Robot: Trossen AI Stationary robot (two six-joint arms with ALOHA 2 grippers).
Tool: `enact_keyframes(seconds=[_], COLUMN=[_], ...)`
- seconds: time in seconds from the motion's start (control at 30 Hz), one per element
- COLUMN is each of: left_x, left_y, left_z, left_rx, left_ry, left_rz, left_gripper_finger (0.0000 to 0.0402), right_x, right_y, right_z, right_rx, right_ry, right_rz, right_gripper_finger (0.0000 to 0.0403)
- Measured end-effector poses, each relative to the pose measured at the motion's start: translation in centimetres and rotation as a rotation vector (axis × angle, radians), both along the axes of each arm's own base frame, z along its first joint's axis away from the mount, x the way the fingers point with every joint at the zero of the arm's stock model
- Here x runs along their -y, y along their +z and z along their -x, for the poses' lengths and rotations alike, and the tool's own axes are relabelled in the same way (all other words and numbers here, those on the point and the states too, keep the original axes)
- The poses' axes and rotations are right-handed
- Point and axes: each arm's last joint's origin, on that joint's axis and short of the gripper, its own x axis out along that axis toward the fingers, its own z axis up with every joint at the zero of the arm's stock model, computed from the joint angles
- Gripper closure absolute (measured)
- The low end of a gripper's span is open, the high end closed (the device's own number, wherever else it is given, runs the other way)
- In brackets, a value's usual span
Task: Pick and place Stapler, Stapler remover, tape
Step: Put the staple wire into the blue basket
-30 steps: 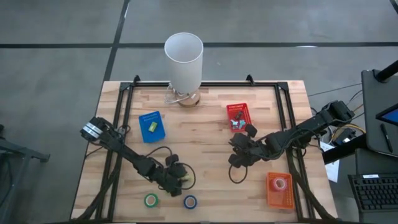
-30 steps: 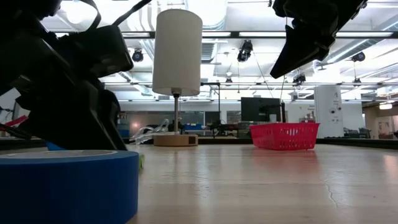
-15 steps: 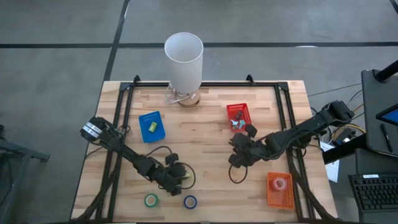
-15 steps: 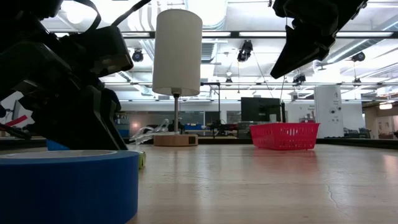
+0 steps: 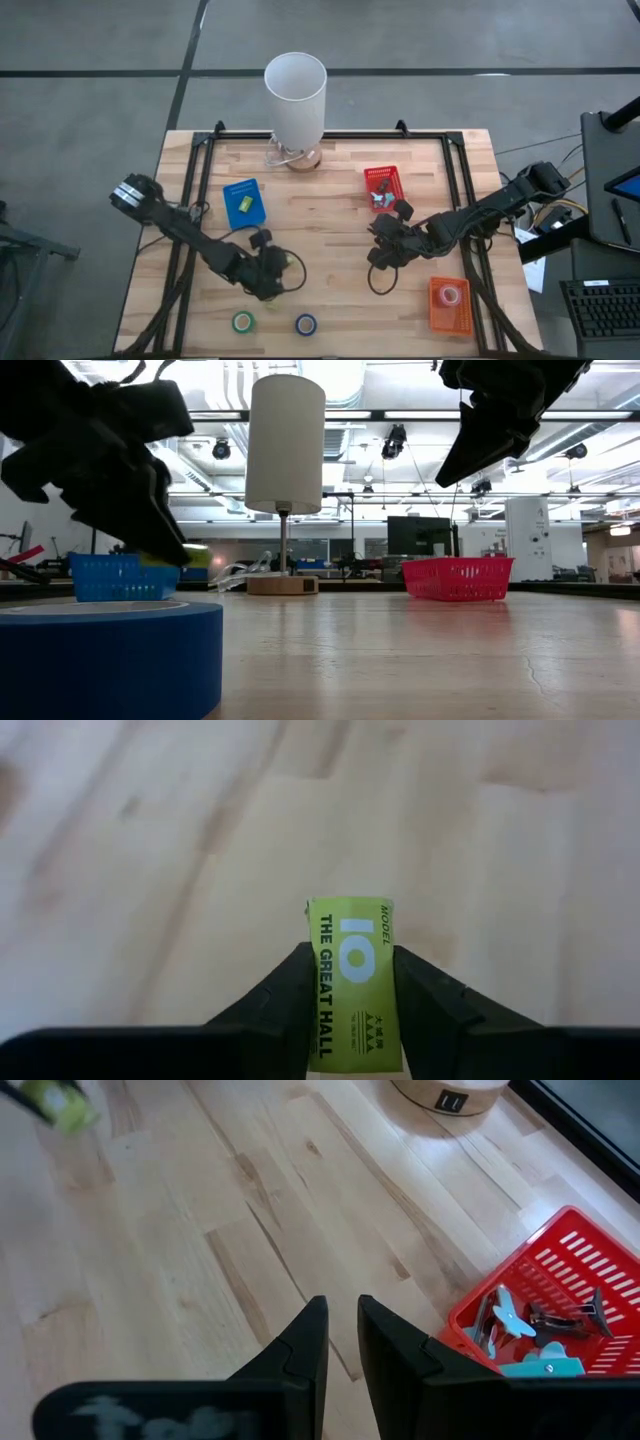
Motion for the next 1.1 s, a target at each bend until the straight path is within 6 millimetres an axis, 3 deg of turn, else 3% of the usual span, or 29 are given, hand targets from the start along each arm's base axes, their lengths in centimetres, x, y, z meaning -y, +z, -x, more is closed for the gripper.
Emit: enact_keyframes(seconds=[0.23,0.53,0.7,1.1], left_x=[-1.8,-4.5,-6.3,-11.3], left_y=[2.4,4.9,5.0,2.1], left_z=[2.4,6.1,7.9,9.6], left_rx=[0.004,0.075,0.119,0.098], left_ry=[0.141,0.430,0.606,0.936], left_rz=[-0.058,-0.083,-0.078,0.026], left_gripper_finger=[0.0269,0.0283,0.0273,0.0276], right_x=[0.0,0.0,0.0,0.0], right_y=[0.0,0.0,0.0,0.0], right_z=[0.0,0.0,0.0,0.0], right_rx=[0.000,0.001,0.001,0.004], right_ry=[0.000,0.000,0.000,-0.001], right_rz=[-0.001,-0.001,-0.001,-0.002], right_gripper_finger=[0.0351,0.0351,0.0351,0.0351])
